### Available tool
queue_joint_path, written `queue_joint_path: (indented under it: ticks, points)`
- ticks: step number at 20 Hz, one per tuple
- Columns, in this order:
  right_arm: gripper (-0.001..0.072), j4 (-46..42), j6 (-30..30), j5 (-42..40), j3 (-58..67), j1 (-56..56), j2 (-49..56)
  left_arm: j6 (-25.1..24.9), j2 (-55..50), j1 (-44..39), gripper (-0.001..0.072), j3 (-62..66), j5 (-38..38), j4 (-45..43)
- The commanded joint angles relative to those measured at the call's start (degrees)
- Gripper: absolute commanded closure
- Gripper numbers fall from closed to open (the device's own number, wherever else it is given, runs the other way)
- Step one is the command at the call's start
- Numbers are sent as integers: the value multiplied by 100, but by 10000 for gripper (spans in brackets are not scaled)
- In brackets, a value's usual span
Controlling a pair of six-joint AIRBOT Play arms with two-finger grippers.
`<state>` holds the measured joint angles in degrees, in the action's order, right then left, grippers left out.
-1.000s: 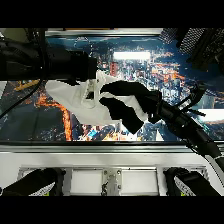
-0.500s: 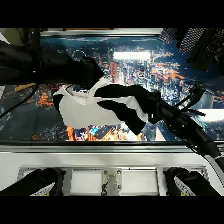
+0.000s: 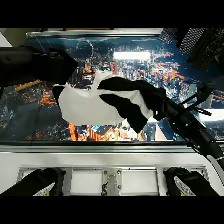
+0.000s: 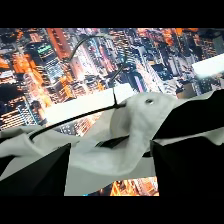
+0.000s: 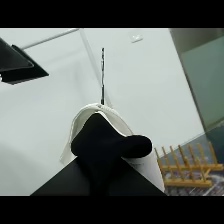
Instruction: Fold the clothes and pants, and hang the long-sleeved shirts on hangers.
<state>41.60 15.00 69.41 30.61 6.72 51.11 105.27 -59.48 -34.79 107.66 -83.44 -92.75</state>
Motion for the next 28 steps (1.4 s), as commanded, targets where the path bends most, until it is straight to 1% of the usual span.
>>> queue_joint_path:
  ticks: [1, 3, 4, 5, 7, 11, 12, 14, 16, 18, 22, 28]
  points:
    - [706, 83, -2, -17, 254, -710, -251, 85, 33, 0, 192, -13, -164, -326]
    - [706, -168, -203, -170, 518, -1432, -450, 83, -98, 0, 526, -17, -232, -326]
    - [706, -407, -358, -262, 673, -1849, -551, 81, -181, 0, 643, -17, -216, -323]
    - [706, -634, -479, -323, 822, -2284, -656, 76, -267, 0, 695, -17, -195, -323]
    - [706, -876, -658, -330, 1091, -3180, -822, 61, -446, 0, 695, -17, -190, -326]
    - [706, -872, -901, -417, 1545, -5040, -1012, 59, -780, 0, 695, -17, -48, -323]
    - [706, -870, -946, -501, 1646, -5434, -1036, 57, -848, 0, 695, -15, 26, -326]
    - [706, -868, -944, -933, 1878, -6081, -1049, -44, -960, 0, 695, -17, 221, -323]
    - [706, -866, -885, -1552, 2092, -6461, -1047, -66, -1045, 0, 695, -15, 367, -328]
    - [706, -863, -632, -2116, 2398, -6789, -1025, -203, -1121, 0, 695, -17, 476, -326]
    - [706, -868, -315, -3407, 3108, -7364, -1012, -306, -1263, 2, 695, -17, 566, -328]
    - [706, -894, -297, -4616, 4192, -7954, -664, -350, -1427, 0, 695, -17, 566, -328]
